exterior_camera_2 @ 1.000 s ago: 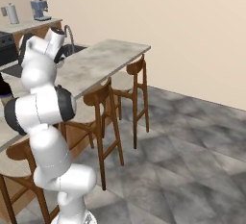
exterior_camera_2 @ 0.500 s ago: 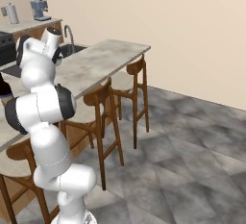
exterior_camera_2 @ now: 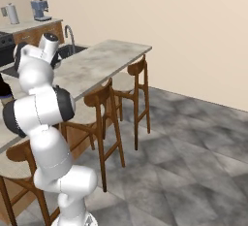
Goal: Move the drinks to the dining counter.
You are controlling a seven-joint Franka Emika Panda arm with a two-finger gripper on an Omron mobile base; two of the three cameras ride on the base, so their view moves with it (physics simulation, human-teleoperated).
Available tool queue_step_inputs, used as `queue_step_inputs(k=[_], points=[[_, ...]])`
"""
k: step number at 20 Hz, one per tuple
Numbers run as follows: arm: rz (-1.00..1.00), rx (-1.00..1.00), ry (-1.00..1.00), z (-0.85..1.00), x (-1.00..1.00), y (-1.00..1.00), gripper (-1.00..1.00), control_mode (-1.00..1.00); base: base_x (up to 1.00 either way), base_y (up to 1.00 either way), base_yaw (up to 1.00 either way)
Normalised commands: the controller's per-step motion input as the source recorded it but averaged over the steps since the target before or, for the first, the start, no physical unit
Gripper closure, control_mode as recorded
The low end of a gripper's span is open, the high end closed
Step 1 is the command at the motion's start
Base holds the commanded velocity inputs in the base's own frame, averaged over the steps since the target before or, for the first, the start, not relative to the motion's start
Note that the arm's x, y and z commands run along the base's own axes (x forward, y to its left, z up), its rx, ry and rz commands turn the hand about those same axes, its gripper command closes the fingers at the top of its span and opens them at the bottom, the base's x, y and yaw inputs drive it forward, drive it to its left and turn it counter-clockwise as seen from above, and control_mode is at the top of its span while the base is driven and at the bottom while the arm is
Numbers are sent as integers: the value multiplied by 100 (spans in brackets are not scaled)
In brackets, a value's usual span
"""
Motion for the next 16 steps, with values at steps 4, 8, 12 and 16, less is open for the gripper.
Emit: queue_step_inputs(k=[4, 8, 12, 16], points=[[0, 0, -2, -24, 0, 2, 100, -100, 0, 0, 0], [0, 0, 0, -6, 0, 0, 100, -100, 0, 0, 0], [0, 0, 0, 0, 0, 0, 100, -100, 0, 0, 0], [0, 0, 0, 0, 0, 0, -100, -100, 0, 0, 0]])
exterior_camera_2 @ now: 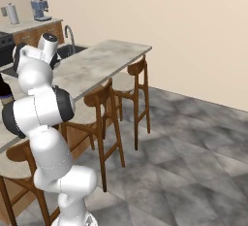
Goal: Move the drinks to the dining counter.
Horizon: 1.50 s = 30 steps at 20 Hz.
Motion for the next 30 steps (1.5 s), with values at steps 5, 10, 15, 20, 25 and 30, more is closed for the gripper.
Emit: queue_step_inputs(k=[5, 10, 15, 20, 25, 30], points=[[0, 0, 0, 0, 0, 0, -100, -100, 0, 0, 0], [0, 0, 0, 2, 0, 0, -100, -100, 0, 0, 0], [0, 0, -3, 43, 0, -1, -100, -100, 0, 0, 0], [0, 0, -8, 64, -7, -13, -100, -100, 0, 0, 0], [-3, 0, -8, 45, -50, -54, -100, -100, 0, 0, 0], [-19, 0, -10, 7, -85, -86, -100, -100, 0, 0, 0]])
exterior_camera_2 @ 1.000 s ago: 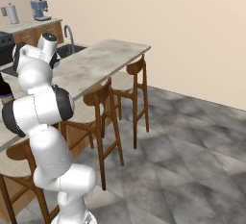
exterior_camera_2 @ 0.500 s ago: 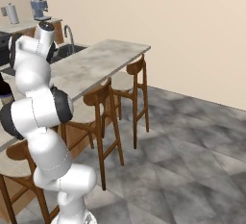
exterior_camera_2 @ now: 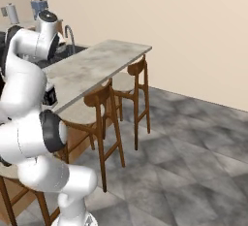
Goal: Move the drinks to the dining counter.
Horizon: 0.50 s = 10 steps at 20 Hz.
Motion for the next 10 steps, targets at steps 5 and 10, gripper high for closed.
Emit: queue_step_inputs(k=[5, 10], points=[[-26, 0, -11, 0, -100, -96, -100, -100, 0, 0, 0], [-35, 0, -3, 1, -100, -67, -100, -100, 0, 0, 0]])
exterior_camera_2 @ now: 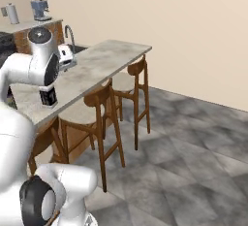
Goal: Move the drinks to the dining counter.
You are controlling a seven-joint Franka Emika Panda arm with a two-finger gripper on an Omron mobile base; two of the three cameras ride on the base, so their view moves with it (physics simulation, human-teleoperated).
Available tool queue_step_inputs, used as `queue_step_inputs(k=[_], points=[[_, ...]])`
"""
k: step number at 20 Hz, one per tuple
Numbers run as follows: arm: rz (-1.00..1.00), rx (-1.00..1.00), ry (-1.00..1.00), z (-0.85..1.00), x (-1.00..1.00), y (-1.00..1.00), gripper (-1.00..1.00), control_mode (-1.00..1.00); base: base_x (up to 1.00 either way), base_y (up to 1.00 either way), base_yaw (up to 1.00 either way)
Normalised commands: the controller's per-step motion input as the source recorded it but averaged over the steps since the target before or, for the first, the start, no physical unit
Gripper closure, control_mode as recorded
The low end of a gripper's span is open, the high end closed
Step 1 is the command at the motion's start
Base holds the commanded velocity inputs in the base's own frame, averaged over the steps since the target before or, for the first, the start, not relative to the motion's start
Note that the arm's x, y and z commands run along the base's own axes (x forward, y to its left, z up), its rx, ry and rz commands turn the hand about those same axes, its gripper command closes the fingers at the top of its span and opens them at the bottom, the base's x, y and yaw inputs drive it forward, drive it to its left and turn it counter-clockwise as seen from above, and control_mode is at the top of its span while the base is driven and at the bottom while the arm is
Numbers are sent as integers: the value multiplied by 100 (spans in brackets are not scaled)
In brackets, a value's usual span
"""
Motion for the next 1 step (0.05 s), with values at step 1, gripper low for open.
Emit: queue_step_inputs(k=[1], points=[[-38, 0, -2, 0, -100, -56, -100, -100, 0, 0, 0]])
